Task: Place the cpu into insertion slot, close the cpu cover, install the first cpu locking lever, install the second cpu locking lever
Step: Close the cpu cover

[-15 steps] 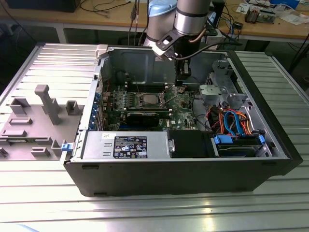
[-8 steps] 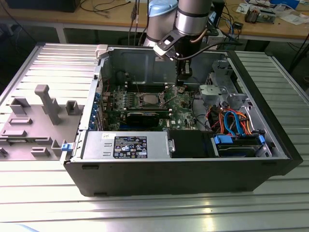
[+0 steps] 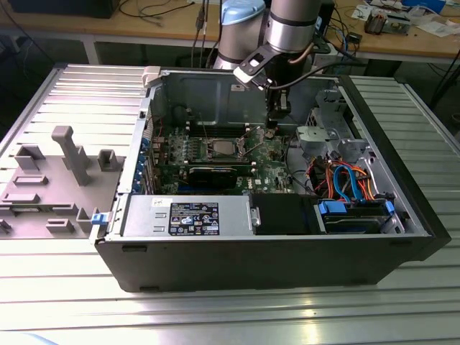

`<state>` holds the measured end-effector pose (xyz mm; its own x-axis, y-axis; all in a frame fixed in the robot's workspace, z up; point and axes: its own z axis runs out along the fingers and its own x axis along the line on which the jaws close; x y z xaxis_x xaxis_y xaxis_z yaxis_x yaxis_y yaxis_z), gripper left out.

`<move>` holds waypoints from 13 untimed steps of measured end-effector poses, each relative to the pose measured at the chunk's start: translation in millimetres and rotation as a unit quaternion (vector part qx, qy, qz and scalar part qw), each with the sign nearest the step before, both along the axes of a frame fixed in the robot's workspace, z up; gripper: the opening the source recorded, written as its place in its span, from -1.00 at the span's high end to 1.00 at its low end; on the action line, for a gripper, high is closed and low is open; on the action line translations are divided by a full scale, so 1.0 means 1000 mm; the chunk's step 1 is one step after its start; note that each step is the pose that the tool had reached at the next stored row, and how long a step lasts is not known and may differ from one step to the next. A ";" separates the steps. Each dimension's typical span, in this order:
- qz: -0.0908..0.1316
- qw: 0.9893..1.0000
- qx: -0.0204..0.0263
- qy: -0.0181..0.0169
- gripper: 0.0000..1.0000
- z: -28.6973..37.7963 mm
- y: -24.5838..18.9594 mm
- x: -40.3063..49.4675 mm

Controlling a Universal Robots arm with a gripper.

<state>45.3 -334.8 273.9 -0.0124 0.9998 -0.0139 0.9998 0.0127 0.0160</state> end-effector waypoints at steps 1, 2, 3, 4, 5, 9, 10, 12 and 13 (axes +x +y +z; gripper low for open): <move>0.000 1.000 0.000 0.000 0.79 0.0000 0.0000 0.0004; 0.000 1.000 0.000 0.000 0.79 0.0000 0.0000 0.0008; 0.000 1.000 0.000 0.000 0.79 0.0000 0.0000 0.0013; 0.000 1.000 0.000 0.000 0.79 0.0000 0.0000 0.0017; 0.000 1.000 0.000 0.000 0.79 0.0000 0.0000 0.0020; 0.000 1.000 0.000 0.000 0.79 0.0000 0.0000 0.0036; 0.000 1.000 0.000 0.000 0.79 -0.0001 0.0000 0.0039; 0.000 1.000 0.000 0.000 0.79 -0.0001 0.0000 0.0046; 0.000 1.000 0.000 0.000 0.79 -0.0001 0.0000 0.0054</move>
